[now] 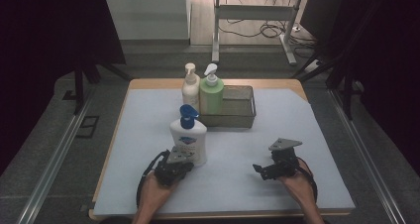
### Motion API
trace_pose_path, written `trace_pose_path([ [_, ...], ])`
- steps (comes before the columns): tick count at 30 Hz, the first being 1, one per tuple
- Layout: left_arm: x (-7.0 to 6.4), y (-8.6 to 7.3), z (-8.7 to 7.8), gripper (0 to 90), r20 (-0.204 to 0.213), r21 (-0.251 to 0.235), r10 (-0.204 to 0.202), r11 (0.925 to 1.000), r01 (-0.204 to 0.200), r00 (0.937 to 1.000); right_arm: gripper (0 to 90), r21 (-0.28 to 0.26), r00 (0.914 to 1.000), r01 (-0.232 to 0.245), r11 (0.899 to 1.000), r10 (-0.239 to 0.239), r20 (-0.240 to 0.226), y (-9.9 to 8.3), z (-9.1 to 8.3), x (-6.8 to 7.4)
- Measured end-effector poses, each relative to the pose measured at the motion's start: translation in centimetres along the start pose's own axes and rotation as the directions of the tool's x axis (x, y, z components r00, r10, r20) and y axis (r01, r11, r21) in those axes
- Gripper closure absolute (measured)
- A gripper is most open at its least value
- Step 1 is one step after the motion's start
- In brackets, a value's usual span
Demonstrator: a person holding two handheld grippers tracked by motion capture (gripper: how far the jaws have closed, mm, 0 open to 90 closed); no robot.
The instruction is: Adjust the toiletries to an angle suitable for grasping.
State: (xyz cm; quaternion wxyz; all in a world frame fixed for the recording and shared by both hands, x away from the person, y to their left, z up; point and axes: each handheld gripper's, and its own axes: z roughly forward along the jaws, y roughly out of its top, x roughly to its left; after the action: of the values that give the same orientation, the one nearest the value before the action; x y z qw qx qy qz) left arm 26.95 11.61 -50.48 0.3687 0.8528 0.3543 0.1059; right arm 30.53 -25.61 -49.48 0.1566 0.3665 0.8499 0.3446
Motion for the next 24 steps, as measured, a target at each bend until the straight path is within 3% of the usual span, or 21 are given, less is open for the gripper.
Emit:
trace_pose_path([
  [5, 0.1, -0.4, -0.6, 76.6, -0.012, -0.004, -0.016, 0.9999, 0.016, 0.9998, 0.0, -0.009, 0.9999, 0.002, 1.0, -0.003, -0.014, 0.1, -0.1, 0.0],
  [10, 0.2, -1.0, -1.2, 63.0, -0.046, -0.006, -0.02, 0.9998, 0.02, 0.9987, 0.0, -0.015, 0.9977, -0.052, 0.999, 0.051, -0.044, 0.2, -0.3, 0.0],
  [15, 0.6, -1.8, -1.8, 50.4, -0.071, -0.001, -0.028, 0.9996, 0.028, 0.9971, 0.0, -0.029, 0.9961, -0.062, 0.998, 0.06, -0.065, 0.3, -0.5, 0.2],
  [24, 1.8, -2.9, -2.9, 22.0, -0.114, -0.013, -0.064, 0.9979, 0.063, 0.9914, 0.0, -0.044, 0.9937, -0.099, 0.994, 0.096, -0.058, 0.7, -1.0, 0.2],
])
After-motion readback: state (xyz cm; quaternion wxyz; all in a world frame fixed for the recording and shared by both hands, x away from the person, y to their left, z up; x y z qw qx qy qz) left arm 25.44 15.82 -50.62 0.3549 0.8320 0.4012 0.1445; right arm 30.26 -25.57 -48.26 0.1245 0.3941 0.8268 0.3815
